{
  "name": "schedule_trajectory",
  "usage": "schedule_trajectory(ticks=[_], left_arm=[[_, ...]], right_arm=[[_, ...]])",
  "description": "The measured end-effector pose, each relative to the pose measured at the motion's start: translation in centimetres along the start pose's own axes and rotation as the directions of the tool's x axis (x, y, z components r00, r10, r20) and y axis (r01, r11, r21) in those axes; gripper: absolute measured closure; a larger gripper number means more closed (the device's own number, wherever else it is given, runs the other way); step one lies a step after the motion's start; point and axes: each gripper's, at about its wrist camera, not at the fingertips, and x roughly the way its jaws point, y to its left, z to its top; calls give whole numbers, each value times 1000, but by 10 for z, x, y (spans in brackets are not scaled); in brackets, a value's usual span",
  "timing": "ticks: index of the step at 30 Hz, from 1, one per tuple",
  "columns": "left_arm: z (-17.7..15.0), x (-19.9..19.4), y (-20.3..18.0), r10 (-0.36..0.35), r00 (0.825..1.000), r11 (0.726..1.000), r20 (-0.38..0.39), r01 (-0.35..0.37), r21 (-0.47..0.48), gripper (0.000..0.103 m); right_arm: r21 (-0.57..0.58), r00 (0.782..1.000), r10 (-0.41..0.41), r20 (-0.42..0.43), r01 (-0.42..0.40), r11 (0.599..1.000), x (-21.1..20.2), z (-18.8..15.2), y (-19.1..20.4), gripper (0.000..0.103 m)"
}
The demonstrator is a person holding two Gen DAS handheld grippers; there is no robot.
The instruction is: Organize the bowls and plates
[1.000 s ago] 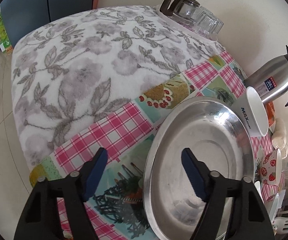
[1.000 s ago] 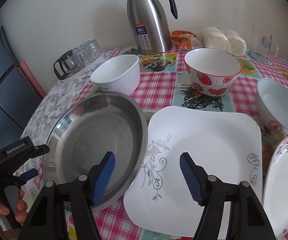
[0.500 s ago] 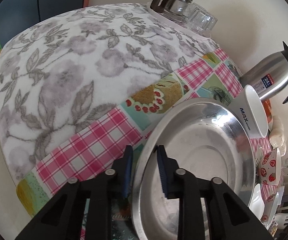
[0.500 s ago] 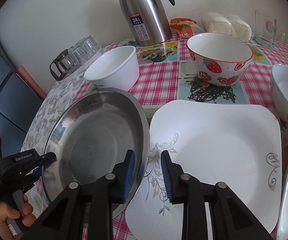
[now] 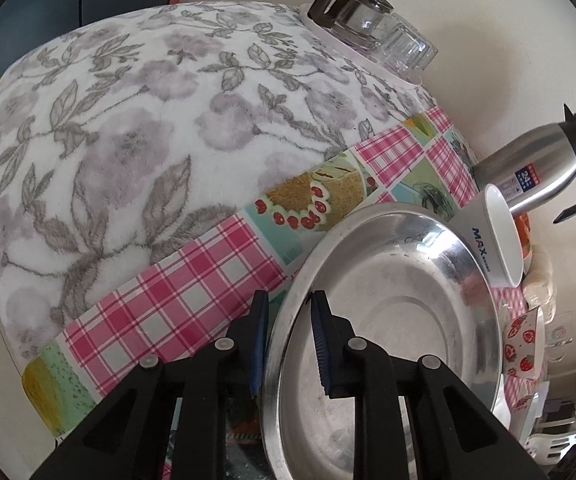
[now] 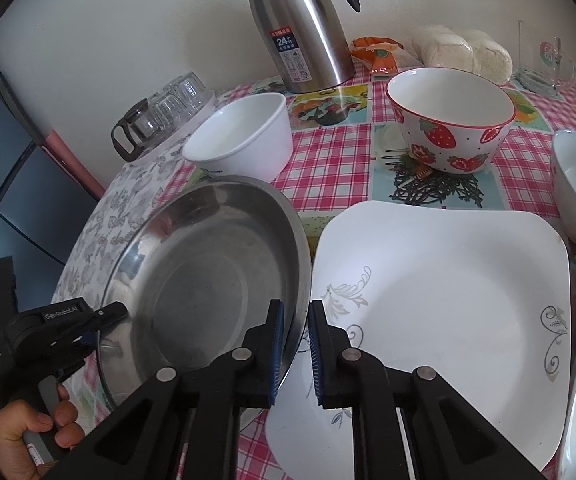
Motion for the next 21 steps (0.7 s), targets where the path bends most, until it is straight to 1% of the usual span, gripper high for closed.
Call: schedule_trajectory(ticks=[5,9,12,15,21], left_arm=[[2,-4,5,-49,999,998,-4,49,-43,81],[2,-11,4,-67,998,997,8,67,-36,82],[3,-12,4,-87,996,995,3,87,-43,82],[2,-15,5,-105,994,993,-1,105,-60,82],[4,-33,0,-135,990,989,33,136,-48,82]], right_arm=[[5,998,51,42,-51,999,-13,4,5,89],[-53,998,30,63,-27,998,-21,5,14,89],[-46,996,49,73,-46,998,-26,8,13,89],[-55,995,53,86,-48,997,-32,10,14,89],[-82,993,60,101,-52,995,-43,10,17,89]])
